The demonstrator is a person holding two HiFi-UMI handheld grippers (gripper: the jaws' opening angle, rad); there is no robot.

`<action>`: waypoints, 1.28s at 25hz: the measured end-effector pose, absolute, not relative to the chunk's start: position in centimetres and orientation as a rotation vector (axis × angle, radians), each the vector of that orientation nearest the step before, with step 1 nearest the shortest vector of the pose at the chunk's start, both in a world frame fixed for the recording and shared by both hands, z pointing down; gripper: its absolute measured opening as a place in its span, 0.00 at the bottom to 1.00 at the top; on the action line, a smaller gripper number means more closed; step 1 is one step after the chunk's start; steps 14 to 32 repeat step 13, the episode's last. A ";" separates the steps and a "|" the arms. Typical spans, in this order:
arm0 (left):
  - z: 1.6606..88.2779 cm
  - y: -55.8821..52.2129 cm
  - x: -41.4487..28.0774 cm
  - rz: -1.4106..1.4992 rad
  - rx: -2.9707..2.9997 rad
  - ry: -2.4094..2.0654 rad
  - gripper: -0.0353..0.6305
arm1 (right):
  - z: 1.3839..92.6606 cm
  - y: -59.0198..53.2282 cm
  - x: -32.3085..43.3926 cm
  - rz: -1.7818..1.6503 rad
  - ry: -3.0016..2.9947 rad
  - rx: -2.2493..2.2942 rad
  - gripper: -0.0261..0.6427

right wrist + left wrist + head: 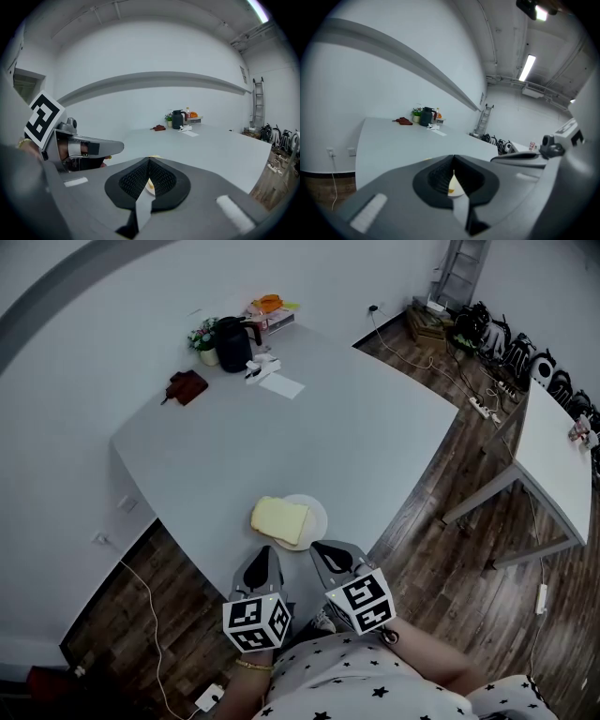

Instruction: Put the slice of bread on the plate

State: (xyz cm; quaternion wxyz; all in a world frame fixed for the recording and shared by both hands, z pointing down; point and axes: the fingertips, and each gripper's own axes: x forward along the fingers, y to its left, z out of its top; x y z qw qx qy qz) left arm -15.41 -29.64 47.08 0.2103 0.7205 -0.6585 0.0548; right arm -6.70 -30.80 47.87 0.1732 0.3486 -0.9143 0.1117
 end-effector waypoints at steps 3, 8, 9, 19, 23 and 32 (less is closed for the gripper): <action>47.1 -29.7 -15.3 0.157 2.004 -1.827 0.06 | 47.8 -31.0 -6.7 0.329 -2.592 0.992 0.04; 47.2 -29.8 -15.3 0.162 2.002 -1.824 0.06 | 47.9 -31.1 -6.8 0.341 -2.586 0.990 0.04; 47.2 -29.8 -15.3 0.163 2.002 -1.823 0.06 | 47.9 -31.1 -6.8 0.343 -2.586 0.991 0.04; 47.3 -29.9 -15.3 0.168 2.000 -1.820 0.06 | 47.9 -31.2 -6.9 0.347 -2.583 0.992 0.04; 47.3 -29.9 -15.3 0.168 2.000 -1.820 0.06 | 47.9 -31.2 -6.9 0.347 -2.583 0.992 0.04; 47.3 -29.9 -15.3 0.168 2.000 -1.820 0.06 | 47.9 -31.2 -6.9 0.347 -2.583 0.992 0.04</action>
